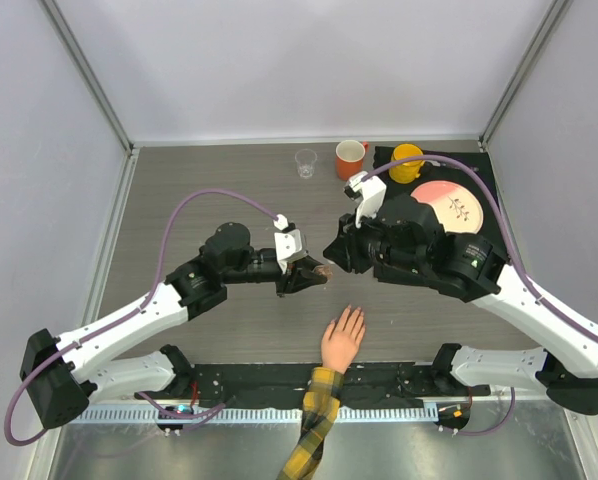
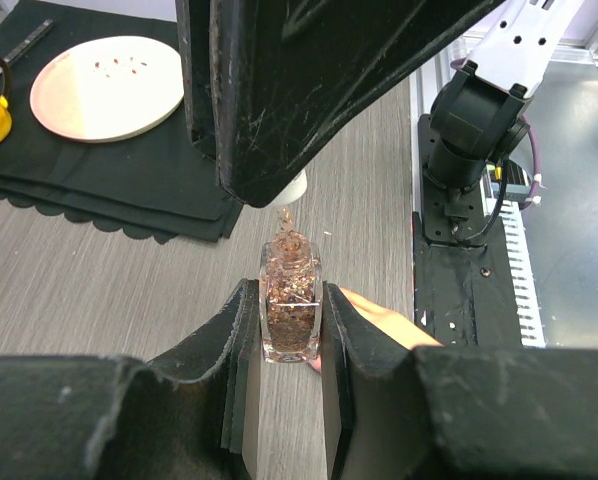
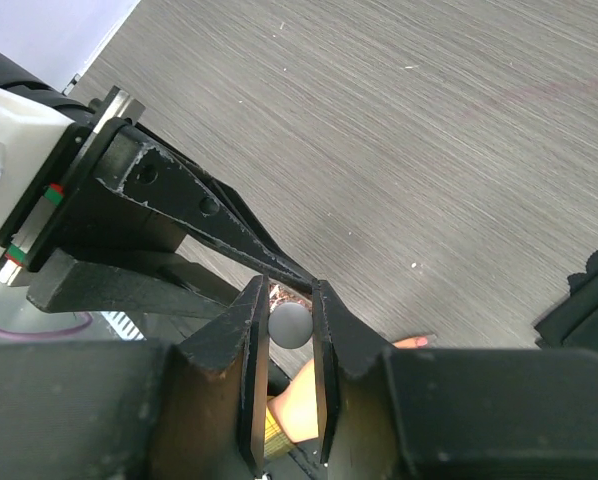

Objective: Paint the nails

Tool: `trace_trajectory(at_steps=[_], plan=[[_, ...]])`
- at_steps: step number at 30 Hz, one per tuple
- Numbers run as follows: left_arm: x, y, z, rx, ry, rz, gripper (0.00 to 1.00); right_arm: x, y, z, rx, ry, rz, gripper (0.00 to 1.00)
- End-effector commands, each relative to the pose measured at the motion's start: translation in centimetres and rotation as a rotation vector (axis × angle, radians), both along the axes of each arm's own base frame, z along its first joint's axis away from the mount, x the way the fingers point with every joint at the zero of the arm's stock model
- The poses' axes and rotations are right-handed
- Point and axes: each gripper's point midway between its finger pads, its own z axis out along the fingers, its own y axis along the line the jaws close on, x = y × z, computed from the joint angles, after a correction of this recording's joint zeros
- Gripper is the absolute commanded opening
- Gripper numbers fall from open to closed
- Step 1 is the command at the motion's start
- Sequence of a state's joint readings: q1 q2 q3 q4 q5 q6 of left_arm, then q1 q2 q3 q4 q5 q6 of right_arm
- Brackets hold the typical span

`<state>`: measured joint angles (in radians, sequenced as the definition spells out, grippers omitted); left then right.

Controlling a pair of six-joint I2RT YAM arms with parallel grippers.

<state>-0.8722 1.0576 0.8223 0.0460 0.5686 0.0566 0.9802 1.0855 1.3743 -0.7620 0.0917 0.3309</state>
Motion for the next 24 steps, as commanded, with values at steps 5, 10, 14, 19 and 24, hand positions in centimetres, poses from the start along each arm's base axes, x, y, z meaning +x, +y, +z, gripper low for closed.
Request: trace_trajectory(at_steps=[5, 10, 14, 19, 24], plan=[[0.0, 0.0, 2.4, -0.055, -0.052, 0.003, 0.00, 0.1, 0.2, 0.4, 0.008, -0.021, -0.003, 0.01], [0.0, 0.0, 2.5, -0.057, -0.053, 0.006, 0.00, -0.1, 0.6, 0.3, 0.009, -0.020, 0.010, 0.01], [0.0, 0.0, 2.4, -0.056, -0.052, 0.006, 0.00, -0.3, 1.2, 0.2, 0.010, -0.022, 0.024, 0.01], [0.0, 0.1, 2.7, -0.064, -0.058, 0.011, 0.00, -0.4, 1.4, -0.4, -0.003, -0.026, 0.014, 0.01], [-0.1, 0.2, 2.9, -0.073, -0.060, 0.008, 0.00, -0.1, 1.3, -1.1, -0.030, -0.060, -0.014, 0.01]])
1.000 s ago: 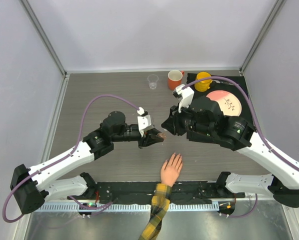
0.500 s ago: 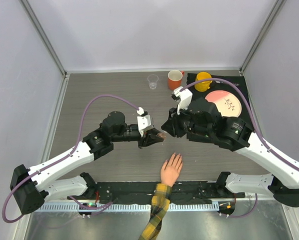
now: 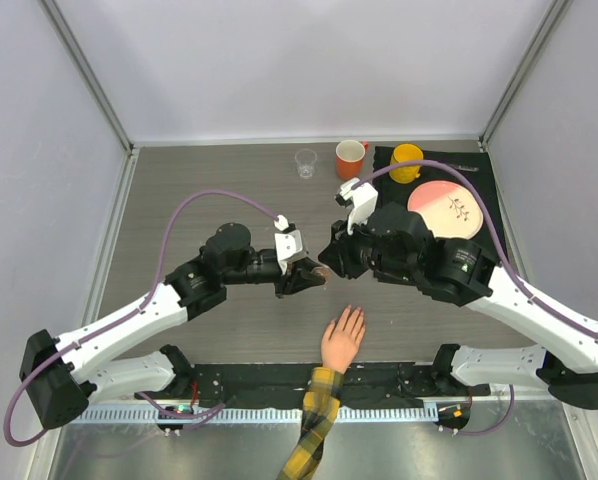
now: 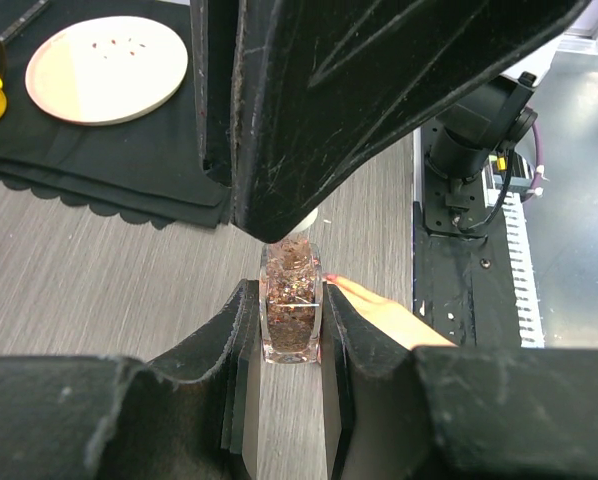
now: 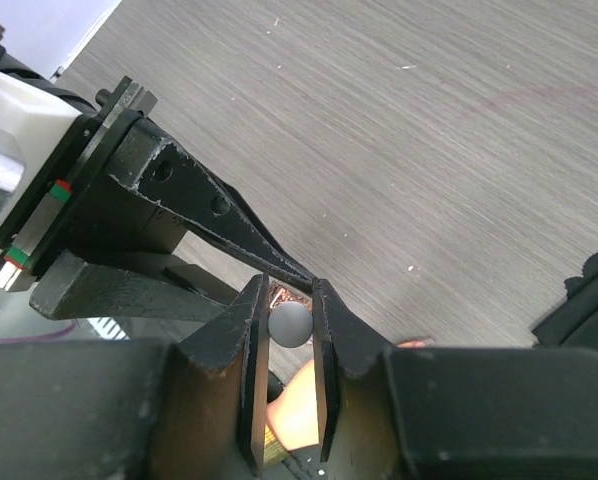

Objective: Paint the nails

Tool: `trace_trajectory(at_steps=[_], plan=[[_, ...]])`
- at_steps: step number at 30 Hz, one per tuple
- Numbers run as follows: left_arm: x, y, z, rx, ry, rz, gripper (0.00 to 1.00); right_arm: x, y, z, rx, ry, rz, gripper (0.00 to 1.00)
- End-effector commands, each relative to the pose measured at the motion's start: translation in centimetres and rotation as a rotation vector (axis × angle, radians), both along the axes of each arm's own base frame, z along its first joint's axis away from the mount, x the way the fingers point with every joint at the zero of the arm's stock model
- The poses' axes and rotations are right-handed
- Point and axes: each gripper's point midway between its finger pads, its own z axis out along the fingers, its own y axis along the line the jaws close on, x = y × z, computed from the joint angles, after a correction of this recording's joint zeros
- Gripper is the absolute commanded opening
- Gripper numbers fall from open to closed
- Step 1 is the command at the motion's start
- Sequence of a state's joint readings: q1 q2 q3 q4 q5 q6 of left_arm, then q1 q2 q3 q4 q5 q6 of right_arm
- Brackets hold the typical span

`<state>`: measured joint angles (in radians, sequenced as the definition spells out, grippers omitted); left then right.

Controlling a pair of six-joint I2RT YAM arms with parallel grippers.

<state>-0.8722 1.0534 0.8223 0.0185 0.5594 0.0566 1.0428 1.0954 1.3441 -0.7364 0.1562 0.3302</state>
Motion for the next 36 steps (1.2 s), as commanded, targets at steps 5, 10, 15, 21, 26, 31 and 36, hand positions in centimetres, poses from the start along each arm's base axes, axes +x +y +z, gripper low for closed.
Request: trace_trajectory(at_steps=[5, 10, 15, 21, 26, 31, 36], plan=[[-0.2, 0.0, 3.5, -0.094, -0.077, -0.004, 0.00, 1.2, -0.6, 0.7, 0.014, -0.092, -0.082, 0.01], [-0.3, 0.0, 3.6, -0.098, -0.078, -0.005, 0.00, 1.1, -0.6, 1.2, 0.036, -0.096, -0.081, 0.01], [0.2, 0.4, 4.4, -0.137, -0.091, 0.040, 0.00, 0.3, 0.4, -0.3, 0.047, -0.052, -0.043, 0.01], [1.1, 0.9, 5.2, -0.188, -0.115, 0.111, 0.00, 0.4, 0.9, -2.4, 0.082, -0.062, -0.127, 0.01], [0.9, 0.7, 5.3, -0.196, -0.087, 0.101, 0.00, -0.3, 1.6, -4.4, 0.065, -0.084, -0.227, 0.01], [0.8, 0.6, 5.2, -0.193, -0.082, 0.093, 0.00, 0.2, 1.0, -4.9, 0.030, -0.071, -0.281, 0.08], [0.4, 0.3, 4.9, -0.177, -0.064, 0.061, 0.00, -0.3, 0.7, -2.9, 0.050, -0.063, -0.261, 0.25]])
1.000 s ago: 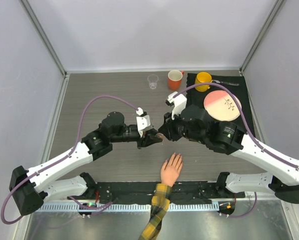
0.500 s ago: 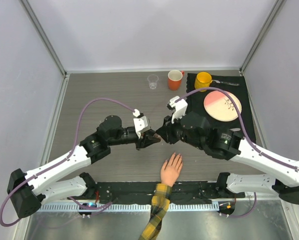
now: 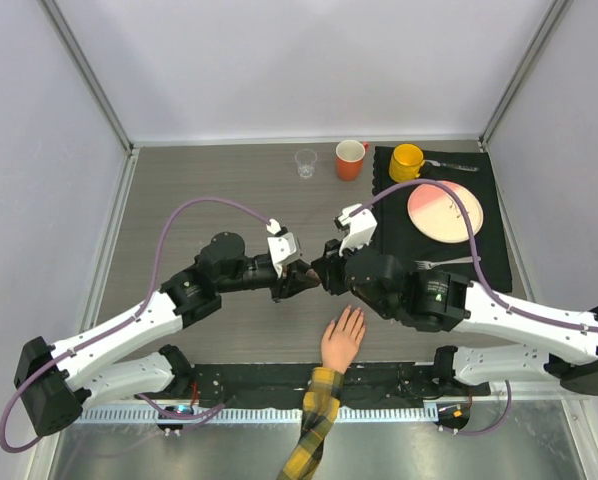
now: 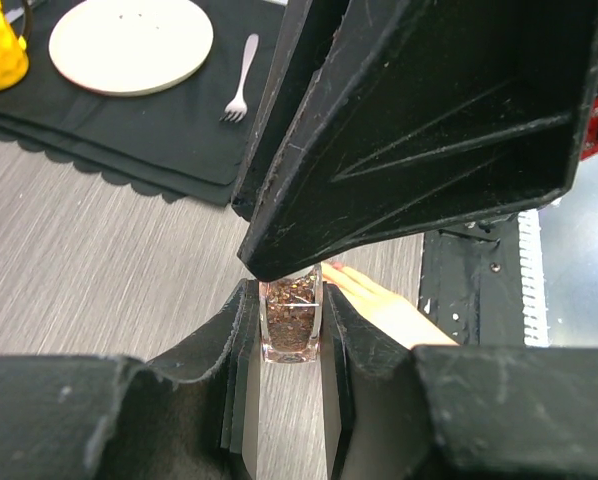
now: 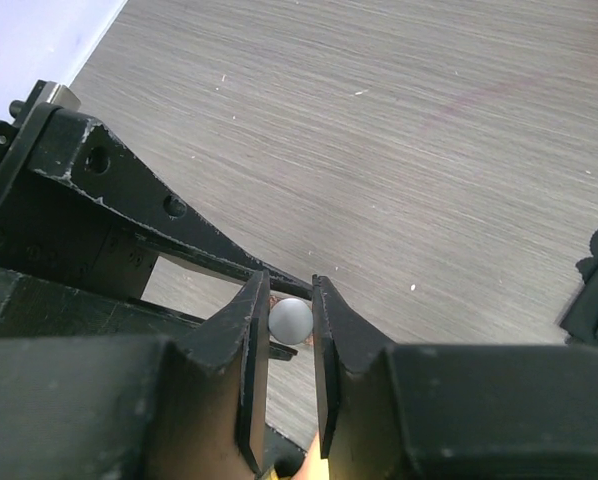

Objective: Paint the nails

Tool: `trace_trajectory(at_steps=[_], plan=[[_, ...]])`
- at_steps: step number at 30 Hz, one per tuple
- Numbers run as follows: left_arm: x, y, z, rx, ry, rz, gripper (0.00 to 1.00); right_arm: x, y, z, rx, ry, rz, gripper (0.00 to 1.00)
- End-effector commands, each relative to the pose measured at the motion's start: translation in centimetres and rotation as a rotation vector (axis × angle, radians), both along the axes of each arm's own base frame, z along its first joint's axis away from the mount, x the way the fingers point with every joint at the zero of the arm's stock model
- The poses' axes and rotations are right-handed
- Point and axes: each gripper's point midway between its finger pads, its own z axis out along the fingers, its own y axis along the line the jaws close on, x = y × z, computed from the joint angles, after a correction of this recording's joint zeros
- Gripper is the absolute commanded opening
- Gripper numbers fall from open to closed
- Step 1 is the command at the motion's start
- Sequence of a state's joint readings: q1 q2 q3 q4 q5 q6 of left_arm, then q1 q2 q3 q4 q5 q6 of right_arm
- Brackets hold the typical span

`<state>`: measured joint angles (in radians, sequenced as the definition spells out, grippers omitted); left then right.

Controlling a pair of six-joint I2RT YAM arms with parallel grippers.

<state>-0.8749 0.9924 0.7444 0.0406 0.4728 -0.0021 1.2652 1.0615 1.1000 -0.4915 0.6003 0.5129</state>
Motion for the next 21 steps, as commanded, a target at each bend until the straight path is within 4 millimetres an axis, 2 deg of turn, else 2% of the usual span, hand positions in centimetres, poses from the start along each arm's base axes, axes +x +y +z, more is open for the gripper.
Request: trace_trajectory(at_steps=[1, 4, 5, 9, 12, 15, 16, 18, 19, 21], plan=[[0.0, -1.0, 6.2, -0.169, -0.111, -0.032, 0.00, -0.6, -0.7, 1.2, -0.022, 0.024, -0.004, 0.30], [-0.1, -1.2, 5.9, -0.154, -0.097, -0.047, 0.00, -1.0, -1.1, 2.4, -0.034, 0.025, 0.026, 0.44], [-0.3, -1.2, 5.7, -0.148, -0.090, -0.058, 0.00, -1.1, -1.2, 2.7, -0.035, 0.023, 0.034, 0.51], [-0.8, -1.6, 5.4, -0.136, -0.069, -0.094, 0.00, -2.3, -1.7, 5.4, -0.003, 0.020, 0.103, 0.64], [-1.4, -1.7, 5.4, -0.133, -0.054, -0.135, 0.00, -3.6, -2.4, 6.6, 0.009, 0.003, 0.191, 0.76], [-2.7, -1.8, 6.0, -0.145, -0.041, -0.203, 0.00, -4.9, -2.4, 6.6, -0.009, -0.015, 0.299, 0.81], [-3.1, -1.9, 6.1, -0.150, -0.033, -0.222, 0.00, -6.2, -1.9, 6.8, 0.008, -0.008, 0.382, 0.81], [-4.1, -1.8, 6.6, -0.166, -0.022, -0.273, 0.00, -7.2, -1.7, 6.5, -0.002, -0.024, 0.461, 0.81], [-5.2, -1.7, 7.1, -0.181, -0.015, -0.333, 0.00, -7.9, -1.5, 6.8, 0.017, -0.033, 0.509, 0.81], [-6.3, -1.6, 7.5, -0.194, -0.004, -0.392, 0.00, -8.1, -1.5, 7.0, 0.021, -0.056, 0.533, 0.79]])
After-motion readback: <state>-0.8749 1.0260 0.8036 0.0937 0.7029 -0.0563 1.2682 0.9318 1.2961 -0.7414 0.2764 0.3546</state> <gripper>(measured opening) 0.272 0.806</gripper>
